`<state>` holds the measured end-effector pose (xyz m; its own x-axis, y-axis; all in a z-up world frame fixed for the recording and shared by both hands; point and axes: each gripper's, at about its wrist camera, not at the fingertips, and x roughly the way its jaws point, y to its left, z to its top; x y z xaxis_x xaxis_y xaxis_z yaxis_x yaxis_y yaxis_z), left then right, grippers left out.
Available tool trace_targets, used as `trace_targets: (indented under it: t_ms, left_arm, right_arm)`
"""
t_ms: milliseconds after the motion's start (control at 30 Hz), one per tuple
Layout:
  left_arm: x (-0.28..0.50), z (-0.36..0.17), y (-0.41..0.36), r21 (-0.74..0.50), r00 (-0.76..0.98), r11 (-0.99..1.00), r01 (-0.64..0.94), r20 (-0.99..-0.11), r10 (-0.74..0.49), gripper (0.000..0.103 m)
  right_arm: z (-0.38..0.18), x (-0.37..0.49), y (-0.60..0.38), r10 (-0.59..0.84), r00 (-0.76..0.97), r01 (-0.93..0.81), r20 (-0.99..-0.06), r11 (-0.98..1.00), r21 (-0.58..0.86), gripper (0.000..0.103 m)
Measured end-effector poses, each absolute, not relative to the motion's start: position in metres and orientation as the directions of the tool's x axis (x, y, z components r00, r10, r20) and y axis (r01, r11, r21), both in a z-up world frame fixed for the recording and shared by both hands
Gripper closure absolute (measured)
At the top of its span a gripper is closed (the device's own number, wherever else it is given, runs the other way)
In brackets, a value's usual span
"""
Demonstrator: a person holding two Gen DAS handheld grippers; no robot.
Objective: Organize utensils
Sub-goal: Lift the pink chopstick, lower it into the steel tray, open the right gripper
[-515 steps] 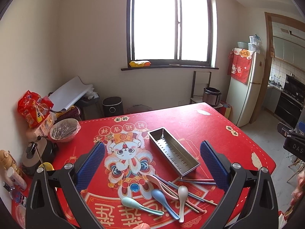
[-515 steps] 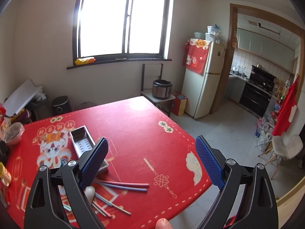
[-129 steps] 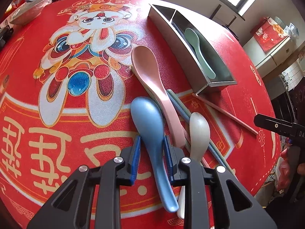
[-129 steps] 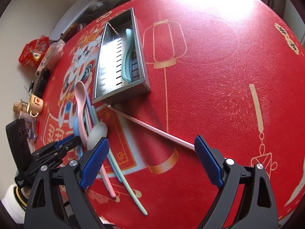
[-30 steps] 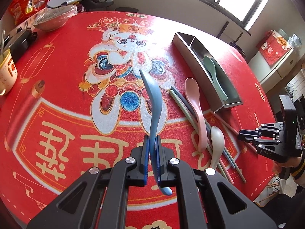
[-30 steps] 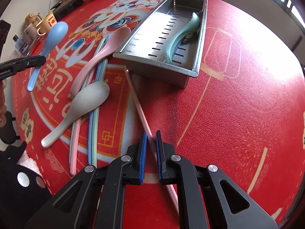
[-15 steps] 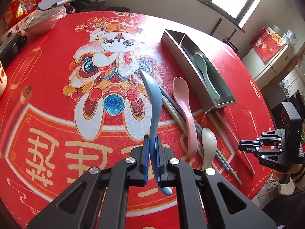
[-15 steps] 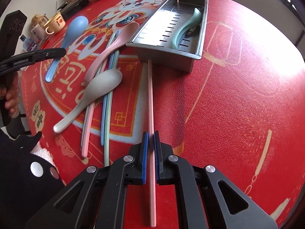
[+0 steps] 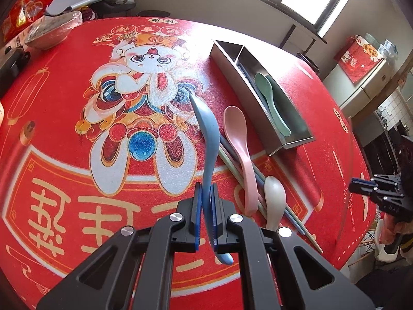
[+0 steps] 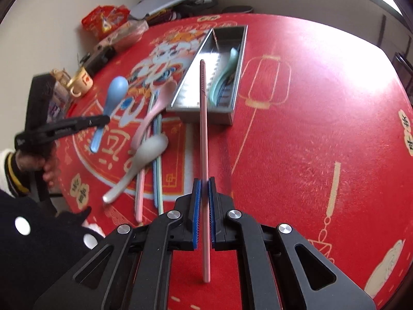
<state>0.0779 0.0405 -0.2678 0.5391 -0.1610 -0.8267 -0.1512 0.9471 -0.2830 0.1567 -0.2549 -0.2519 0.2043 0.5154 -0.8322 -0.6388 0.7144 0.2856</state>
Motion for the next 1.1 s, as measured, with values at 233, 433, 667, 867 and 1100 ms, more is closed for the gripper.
trace_targets:
  t_ms: [233,433,667,867,1100]
  left_arm:
    - [0.077,-0.262,0.044,-0.283,0.558,0.946,-0.159,-0.816,-0.150,0.097]
    - [0.071,-0.257,0.053,-0.284,0.572,0.941,-0.186,-0.810,-0.132,0.097]
    - [0.064,-0.255,0.065,-0.288,0.579,0.932,-0.219,-0.807,-0.114,0.097]
    - [0.059,-0.254,0.071,-0.294,0.581,0.928,-0.229,-0.806,-0.112,0.097]
    - [0.054,-0.252,0.078,-0.316,0.591,0.919,-0.238,-0.798,-0.121,0.097]
  right_arm:
    - [-0.196,0.189,-0.241,0.610,0.306,-0.638,-0.731,0.702,0.318,0.097]
    - [-0.159,0.211,-0.225,0.658,0.351,-0.667,-0.666,0.675,0.315,0.097]
    - [-0.151,0.232,-0.191,0.652,0.333,-0.697,-0.681,0.657,0.288,0.097]
    - [-0.185,0.255,-0.156,0.586,0.250,-0.700,-0.771,0.659,0.273,0.097]
    - [-0.225,0.288,-0.123,0.520,0.183,-0.664,-0.834,0.691,0.285,0.097]
